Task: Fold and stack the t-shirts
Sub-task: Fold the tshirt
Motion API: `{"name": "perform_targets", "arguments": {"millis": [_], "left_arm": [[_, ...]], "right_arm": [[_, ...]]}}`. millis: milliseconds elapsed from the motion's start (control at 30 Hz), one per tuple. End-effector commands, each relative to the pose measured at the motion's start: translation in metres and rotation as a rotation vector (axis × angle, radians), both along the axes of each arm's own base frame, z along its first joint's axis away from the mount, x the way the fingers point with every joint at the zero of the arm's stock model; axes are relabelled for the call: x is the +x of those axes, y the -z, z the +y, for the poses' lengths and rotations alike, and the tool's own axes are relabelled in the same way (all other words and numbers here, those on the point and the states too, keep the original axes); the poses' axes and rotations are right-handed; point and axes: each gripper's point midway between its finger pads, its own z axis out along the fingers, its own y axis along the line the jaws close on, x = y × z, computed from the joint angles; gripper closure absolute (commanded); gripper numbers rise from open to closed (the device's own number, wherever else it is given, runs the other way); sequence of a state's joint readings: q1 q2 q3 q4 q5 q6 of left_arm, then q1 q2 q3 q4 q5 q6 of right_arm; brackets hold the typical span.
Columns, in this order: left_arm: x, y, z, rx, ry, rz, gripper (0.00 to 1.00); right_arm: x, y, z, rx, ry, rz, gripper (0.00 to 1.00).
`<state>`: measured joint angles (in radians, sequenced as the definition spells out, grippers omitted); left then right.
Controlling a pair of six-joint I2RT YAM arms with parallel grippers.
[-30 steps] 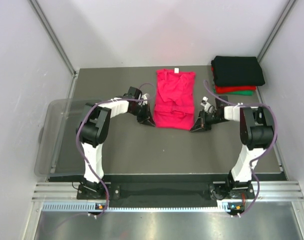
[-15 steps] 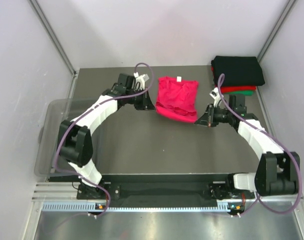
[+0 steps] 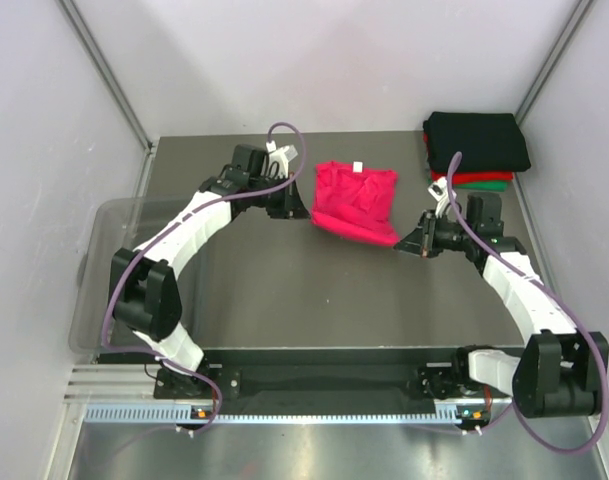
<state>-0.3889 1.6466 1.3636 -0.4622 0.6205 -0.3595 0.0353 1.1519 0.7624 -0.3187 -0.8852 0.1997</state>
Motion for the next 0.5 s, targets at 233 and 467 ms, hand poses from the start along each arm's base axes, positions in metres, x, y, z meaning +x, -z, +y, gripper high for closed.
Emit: {"name": "perform_targets", "arguments": {"millis": [233, 467], "left_arm": [[0.028, -0.056, -0.009, -0.051, 0.001, -0.161, 1.0], [0.033, -0.028, -0.014, -0.048, 0.008, -0.102, 1.0]], "right_arm": [[0.041, -0.041, -0.003, 0.029, -0.008, -0.114, 1.0], [0.061, -0.023, -0.016, 0.009, 0.033, -0.106, 1.0]]}}
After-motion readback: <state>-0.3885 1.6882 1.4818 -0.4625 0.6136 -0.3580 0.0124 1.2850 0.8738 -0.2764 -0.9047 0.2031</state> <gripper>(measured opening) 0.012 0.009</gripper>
